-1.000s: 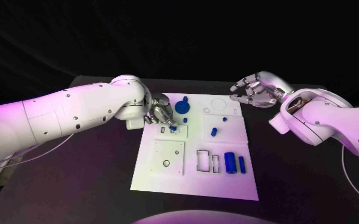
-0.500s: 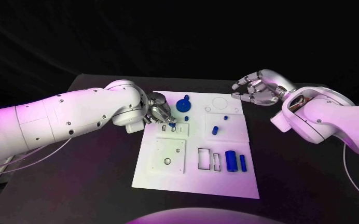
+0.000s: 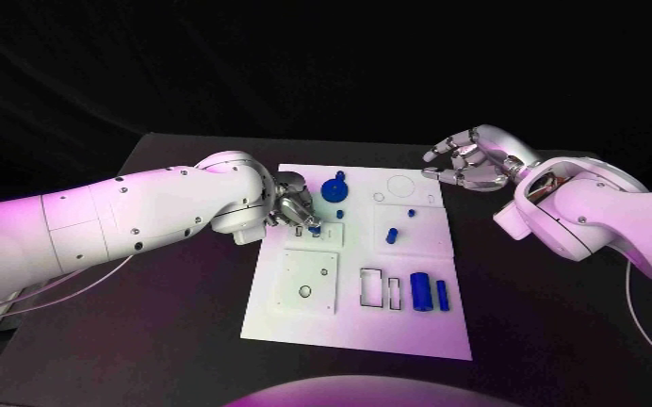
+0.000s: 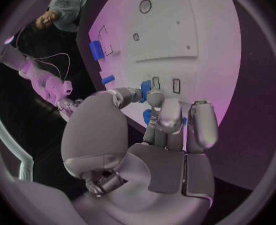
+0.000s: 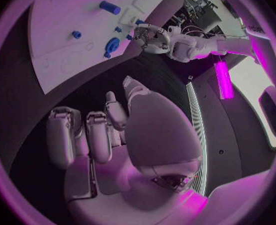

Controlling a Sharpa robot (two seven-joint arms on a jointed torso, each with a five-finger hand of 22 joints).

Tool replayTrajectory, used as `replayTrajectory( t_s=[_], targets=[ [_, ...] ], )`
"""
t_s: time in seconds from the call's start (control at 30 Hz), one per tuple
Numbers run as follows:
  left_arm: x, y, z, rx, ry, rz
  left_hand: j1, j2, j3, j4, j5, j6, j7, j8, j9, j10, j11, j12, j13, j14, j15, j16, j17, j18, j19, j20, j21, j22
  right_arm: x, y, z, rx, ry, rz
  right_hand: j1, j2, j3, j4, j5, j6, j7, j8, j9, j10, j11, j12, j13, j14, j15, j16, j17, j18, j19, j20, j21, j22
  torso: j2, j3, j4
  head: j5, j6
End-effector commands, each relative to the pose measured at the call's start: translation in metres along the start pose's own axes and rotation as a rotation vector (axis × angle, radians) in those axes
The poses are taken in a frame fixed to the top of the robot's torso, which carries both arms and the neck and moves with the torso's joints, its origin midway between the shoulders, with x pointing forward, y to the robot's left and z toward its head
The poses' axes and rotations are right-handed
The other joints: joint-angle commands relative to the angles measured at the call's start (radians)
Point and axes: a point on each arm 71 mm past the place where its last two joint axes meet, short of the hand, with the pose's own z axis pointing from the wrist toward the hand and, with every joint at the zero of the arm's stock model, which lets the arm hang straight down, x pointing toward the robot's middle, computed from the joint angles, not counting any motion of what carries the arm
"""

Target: Assemble the parts on the task board

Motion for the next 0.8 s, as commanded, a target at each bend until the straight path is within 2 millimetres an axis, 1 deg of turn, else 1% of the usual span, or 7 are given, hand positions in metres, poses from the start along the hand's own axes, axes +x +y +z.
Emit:
replayTrajectory(
  t_s=[0.03,0.57,0.63,0.8],
  targets=[
    [0.0012,-0.0027,0.0012,0.005,-0.03,0.061,-0.003,0.01,0.192,-0.189,0.006,0.008,-0.003,0.008,0.023,0.004,0.0,-0.005,-0.005,0.003,-0.007,-0.007,0.001,-0.01,-0.003,-0.007,0.002,0.0,0.001,0.0004,-0.0001,-0.006,0.008,-0.004,-0.001,-0.001,0.0,0.005,0.006,0.009,-0.002,0.007,-0.001,-0.006,-0.001,-0.005,-0.002,0.072,-0.006,-0.007,0.116,0.014,-0.004,0.0,-0.005,0.147,0.001,-0.0004,-0.0014,0.002,0.0],
    [0.0038,-0.0032,0.0047,-0.002,-0.033,0.097,-0.009,0.011,0.194,-0.19,0.006,0.008,-0.005,0.014,0.028,0.009,-0.002,0.0,-0.002,0.004,-0.008,-0.007,0.001,-0.01,-0.001,-0.008,0.003,0.003,0.0014,0.0007,-0.0002,-0.008,0.008,-0.004,-0.002,0.0,0.0,0.005,0.008,0.009,-0.002,0.007,-0.002,-0.006,-0.001,-0.005,-0.001,0.072,-0.006,-0.007,0.116,0.014,-0.004,0.0,-0.005,0.147,0.001,-0.0013,0.0,0.0,-0.001],
    [0.004,-0.0029,0.0048,-0.004,-0.03,0.101,-0.01,0.012,0.194,-0.19,0.006,0.008,-0.005,0.015,0.029,0.01,-0.002,0.0,-0.002,0.004,-0.008,-0.006,0.002,-0.011,0.0,-0.008,0.003,0.005,0.0014,0.0006,-0.0002,-0.008,0.008,-0.004,-0.002,0.0,0.0,0.005,0.008,0.009,-0.002,0.007,-0.002,-0.006,-0.001,-0.005,-0.001,0.072,-0.006,-0.007,0.116,0.014,-0.004,0.0,-0.005,0.147,0.001,-0.0016,-0.0005,-0.005,-0.002],
    [0.0049,-0.0021,0.0051,-0.009,-0.014,0.116,-0.012,0.013,0.196,-0.191,0.007,0.007,-0.006,0.017,0.03,0.009,-0.003,-0.001,-0.005,0.004,-0.009,-0.006,0.002,-0.011,0.002,-0.008,0.004,0.007,0.0014,0.0004,-0.0003,-0.007,0.008,-0.004,-0.002,0.0,0.0,0.005,0.008,0.009,-0.002,0.007,-0.002,-0.006,-0.001,-0.005,-0.001,0.072,-0.006,-0.007,0.116,0.014,-0.004,0.0,-0.005,0.147,0.001,-0.0014,0.0003,-0.006,-0.003]
  ],
)
